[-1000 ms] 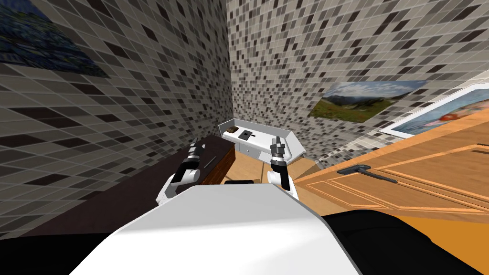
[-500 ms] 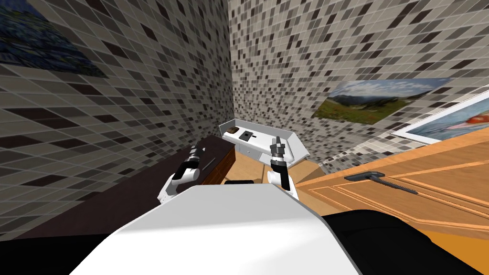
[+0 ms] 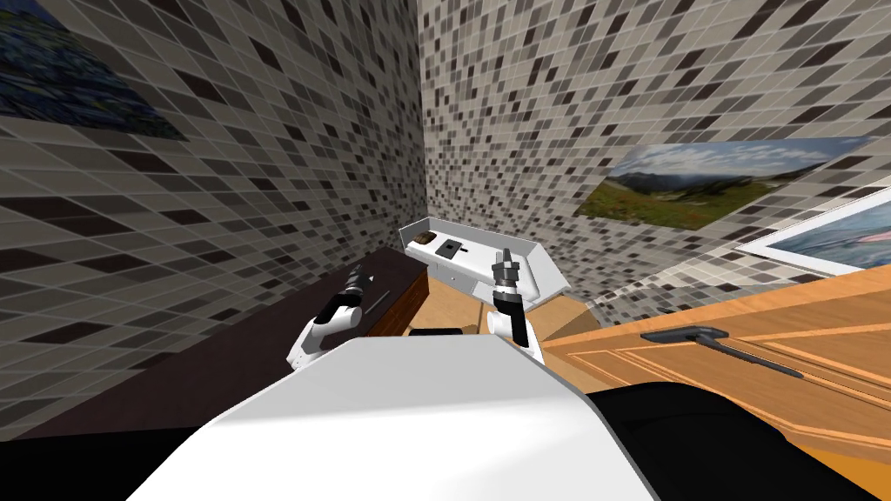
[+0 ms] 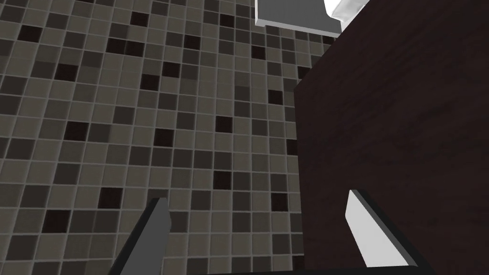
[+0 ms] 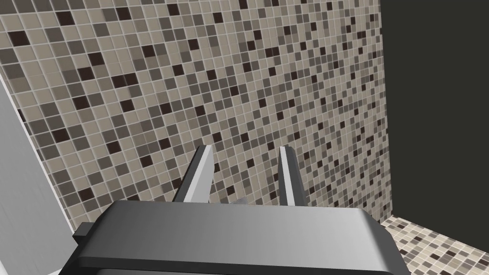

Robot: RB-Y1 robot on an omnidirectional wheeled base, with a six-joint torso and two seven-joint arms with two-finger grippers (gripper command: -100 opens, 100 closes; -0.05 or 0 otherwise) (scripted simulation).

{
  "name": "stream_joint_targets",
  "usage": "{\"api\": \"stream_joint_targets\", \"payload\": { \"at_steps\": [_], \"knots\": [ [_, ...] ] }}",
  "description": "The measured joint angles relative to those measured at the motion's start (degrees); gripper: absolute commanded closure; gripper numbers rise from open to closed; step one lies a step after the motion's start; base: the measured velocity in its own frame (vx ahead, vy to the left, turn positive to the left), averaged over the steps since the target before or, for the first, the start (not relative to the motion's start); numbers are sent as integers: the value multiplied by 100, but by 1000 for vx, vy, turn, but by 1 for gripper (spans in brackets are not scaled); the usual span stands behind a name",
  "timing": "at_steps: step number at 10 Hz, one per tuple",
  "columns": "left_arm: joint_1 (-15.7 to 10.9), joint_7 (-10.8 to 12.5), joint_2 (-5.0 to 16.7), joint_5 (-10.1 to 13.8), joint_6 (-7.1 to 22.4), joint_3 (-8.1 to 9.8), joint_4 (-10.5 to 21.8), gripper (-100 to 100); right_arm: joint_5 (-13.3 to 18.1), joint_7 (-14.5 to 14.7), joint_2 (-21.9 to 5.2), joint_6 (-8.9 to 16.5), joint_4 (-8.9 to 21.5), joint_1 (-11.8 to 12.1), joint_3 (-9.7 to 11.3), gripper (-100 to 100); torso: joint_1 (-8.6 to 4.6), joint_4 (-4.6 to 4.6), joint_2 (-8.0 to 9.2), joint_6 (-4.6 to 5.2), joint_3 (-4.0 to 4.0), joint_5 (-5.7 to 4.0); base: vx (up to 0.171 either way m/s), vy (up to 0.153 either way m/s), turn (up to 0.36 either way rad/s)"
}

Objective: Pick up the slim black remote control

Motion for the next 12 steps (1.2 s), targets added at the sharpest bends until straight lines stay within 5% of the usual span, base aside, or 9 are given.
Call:
{"api": "stream_joint_targets", "payload": {
  "at_steps": [12],
  "knots": [
    [-400, 353, 275, 463, 1925, 454, 1472, -100, 0, 0, 0, 0, 0, 0, 0, 0, 5, -1, -3, 1, -2, 1, 74, -23, 25]
  ]
}}
